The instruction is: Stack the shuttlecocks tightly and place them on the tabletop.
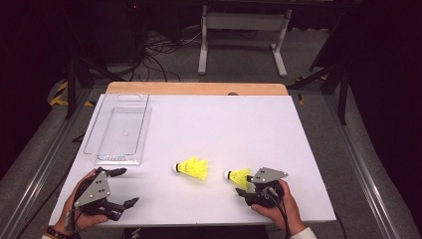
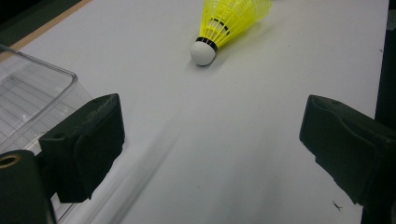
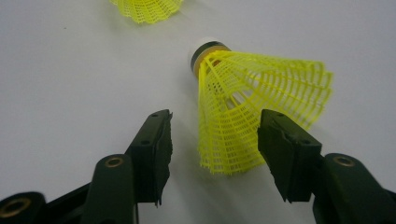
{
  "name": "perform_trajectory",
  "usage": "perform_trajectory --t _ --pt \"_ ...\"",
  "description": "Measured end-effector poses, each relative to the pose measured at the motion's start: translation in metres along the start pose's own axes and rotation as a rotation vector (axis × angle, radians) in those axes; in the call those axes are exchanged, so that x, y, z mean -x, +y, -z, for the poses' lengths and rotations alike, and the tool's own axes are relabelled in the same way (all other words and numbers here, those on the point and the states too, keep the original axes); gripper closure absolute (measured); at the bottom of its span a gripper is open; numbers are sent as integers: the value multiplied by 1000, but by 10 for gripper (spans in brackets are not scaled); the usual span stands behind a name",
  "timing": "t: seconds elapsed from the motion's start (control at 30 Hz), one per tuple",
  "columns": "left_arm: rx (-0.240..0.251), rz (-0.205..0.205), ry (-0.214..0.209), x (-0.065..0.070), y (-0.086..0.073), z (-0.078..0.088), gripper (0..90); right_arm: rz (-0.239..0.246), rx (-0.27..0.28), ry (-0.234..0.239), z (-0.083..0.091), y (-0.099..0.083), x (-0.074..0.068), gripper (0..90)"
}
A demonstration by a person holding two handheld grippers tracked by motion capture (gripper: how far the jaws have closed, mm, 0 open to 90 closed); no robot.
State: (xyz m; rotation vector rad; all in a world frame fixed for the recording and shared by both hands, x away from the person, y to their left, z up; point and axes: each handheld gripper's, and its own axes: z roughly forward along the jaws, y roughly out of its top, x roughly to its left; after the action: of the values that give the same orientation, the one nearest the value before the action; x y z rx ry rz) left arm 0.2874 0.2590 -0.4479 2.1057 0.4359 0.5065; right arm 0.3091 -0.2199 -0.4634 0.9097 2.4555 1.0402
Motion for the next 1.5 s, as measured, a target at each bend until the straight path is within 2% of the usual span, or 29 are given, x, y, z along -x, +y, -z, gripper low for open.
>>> perform_trajectory --t 0.33,0.53,0.77,1.13,1.5 --pt "5 0 -1 0 0 1 77 31 -9 24 -5 2 -3 566" --pt "6 3 -4 1 -1 1 78 46 3 33 -5 2 -4 708" --pt "8 9 0 1 -1 3 78 106 14 21 -3 4 -8 871" --pt "10 12 -4 0 -2 3 78 113 40 8 1 6 -6 893" --pt "3 1 3 2 -2 4 78 157 41 -7 3 7 -10 894"
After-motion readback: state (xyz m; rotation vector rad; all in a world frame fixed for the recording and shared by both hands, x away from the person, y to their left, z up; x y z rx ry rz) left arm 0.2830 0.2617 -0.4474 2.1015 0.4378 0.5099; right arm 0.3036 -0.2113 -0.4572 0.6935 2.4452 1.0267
